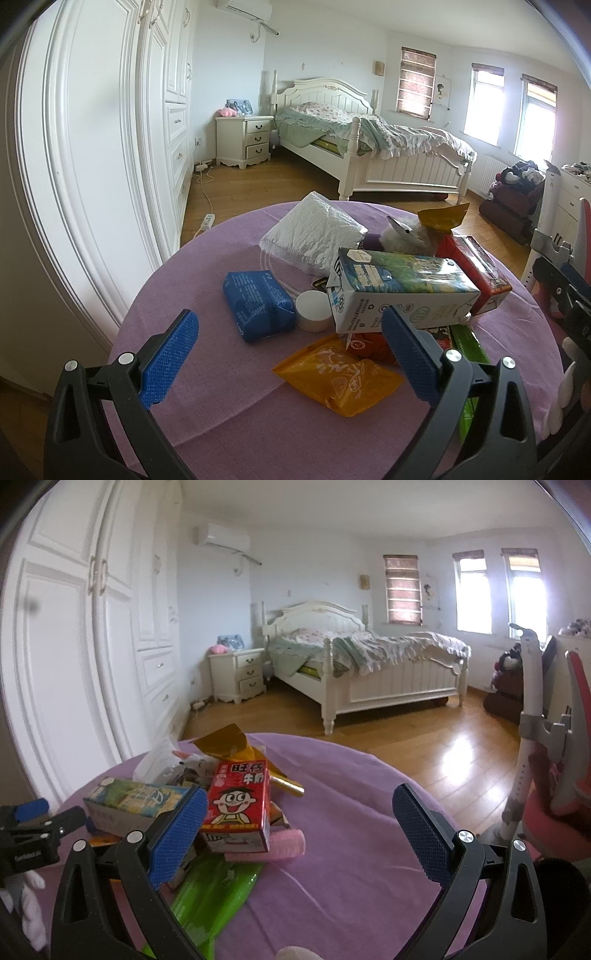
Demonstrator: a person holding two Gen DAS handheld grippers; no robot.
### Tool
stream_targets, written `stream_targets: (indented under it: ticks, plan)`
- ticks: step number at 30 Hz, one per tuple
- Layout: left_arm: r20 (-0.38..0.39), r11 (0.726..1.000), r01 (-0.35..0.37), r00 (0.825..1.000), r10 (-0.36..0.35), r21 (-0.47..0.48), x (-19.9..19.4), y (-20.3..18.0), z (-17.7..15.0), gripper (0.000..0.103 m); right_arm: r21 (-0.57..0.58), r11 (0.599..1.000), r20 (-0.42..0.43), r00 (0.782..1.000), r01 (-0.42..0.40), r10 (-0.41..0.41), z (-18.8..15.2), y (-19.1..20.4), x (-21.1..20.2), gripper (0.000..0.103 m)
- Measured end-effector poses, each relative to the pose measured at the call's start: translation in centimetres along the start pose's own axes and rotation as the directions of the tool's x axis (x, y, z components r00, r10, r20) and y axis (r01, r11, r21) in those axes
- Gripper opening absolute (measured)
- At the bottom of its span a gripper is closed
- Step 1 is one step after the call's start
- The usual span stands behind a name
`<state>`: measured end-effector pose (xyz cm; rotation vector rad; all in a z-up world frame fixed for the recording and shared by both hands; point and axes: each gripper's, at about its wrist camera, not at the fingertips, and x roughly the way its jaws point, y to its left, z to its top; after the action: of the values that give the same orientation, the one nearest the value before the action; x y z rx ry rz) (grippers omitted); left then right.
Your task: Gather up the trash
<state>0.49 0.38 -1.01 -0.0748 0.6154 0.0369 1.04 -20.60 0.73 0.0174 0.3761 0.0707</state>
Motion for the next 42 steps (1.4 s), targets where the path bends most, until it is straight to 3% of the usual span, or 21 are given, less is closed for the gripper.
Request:
stream_targets:
  ticks: [6,10,13,16,19,21,26,28,32,34,35,36,37,39,42]
  plan:
    - [0.000,1.000,0.002,1.000,-0.002,-0.003,0.0,0.0,0.0,0.098,0.051,0.998,0.007,1.000,-0.021,0.021,0.0,-0.3,0.1,0.099]
    - [0.004,1.000,-0.002,1.000,0.002,-0.014,-0.1,0.2,0.0,0.098,0.055,0.998,-0.033,0.999,-0.024,0.025,0.0,-0.6,0.5,0.099]
    - [0.074,0.987,0.150,0.987,-0.146,-0.051,-1.5,2.1,0.9,0.098,0.130,0.984,-0.118,0.984,-0.119,0.134,-0.2,-1.6,0.9,0.099]
    - [0.136,0.975,0.202,0.972,-0.189,-0.093,-2.0,4.9,4.0,0.098,0.289,0.928,-0.179,0.939,-0.235,0.294,-0.4,-3.3,1.1,0.099]
    - [0.023,0.950,0.288,0.958,-0.287,-0.119,2.3,6.1,8.8,0.098,0.375,0.877,-0.181,0.904,-0.300,0.387,0.4,-3.7,1.6,0.099]
    - [-0.064,0.945,0.317,0.945,-0.322,-0.076,5.8,5.2,10.5,0.098,0.384,0.864,-0.182,0.891,-0.325,0.416,1.4,-3.2,2.2,0.098]
    - [-0.296,0.938,0.346,0.900,-0.319,0.040,14.0,1.3,12.2,0.098,0.322,0.911,-0.347,0.863,-0.258,0.367,2.8,-1.0,6.4,0.092]
    - [-0.337,0.936,0.338,0.896,-0.288,0.097,15.7,-0.3,12.1,0.098,0.312,0.919,-0.393,0.848,-0.241,0.356,2.5,-0.6,8.1,0.084]
    - [-0.400,0.930,0.320,0.888,-0.227,0.183,17.7,-2.3,10.8,0.098,0.287,0.924,-0.435,0.825,-0.254,0.362,1.9,1.3,9.9,0.084]
    - [-0.390,0.931,0.295,0.900,-0.195,0.214,18.0,-2.5,10.4,0.098,0.277,0.926,-0.447,0.819,-0.255,0.359,1.6,2.2,10.2,0.084]
    - [-0.388,0.932,0.304,0.897,-0.211,0.196,18.1,-2.4,10.4,0.098,0.277,0.927,-0.450,0.818,-0.254,0.358,1.6,2.3,10.3,0.084]
    - [-0.398,0.936,0.313,0.889,-0.229,0.161,18.3,-2.1,10.4,0.096,0.282,0.925,-0.447,0.818,-0.254,0.361,1.6,2.4,10.2,0.079]
    - [-0.411,0.940,0.322,0.877,-0.250,0.113,18.5,-1.4,10.4,0.086,0.288,0.924,-0.448,0.818,-0.251,0.361,1.5,2.4,10.2,0.068]
    - [-0.435,0.937,0.349,0.847,-0.305,0.022,18.9,-0.2,10.3,0.073,0.285,0.928,-0.460,0.816,-0.239,0.351,1.5,2.4,10.4,0.059]
    - [-0.418,0.941,0.335,0.862,-0.285,0.049,18.1,-0.1,10.4,0.055,0.296,0.924,-0.464,0.809,-0.242,0.361,1.2,2.3,10.2,0.059]
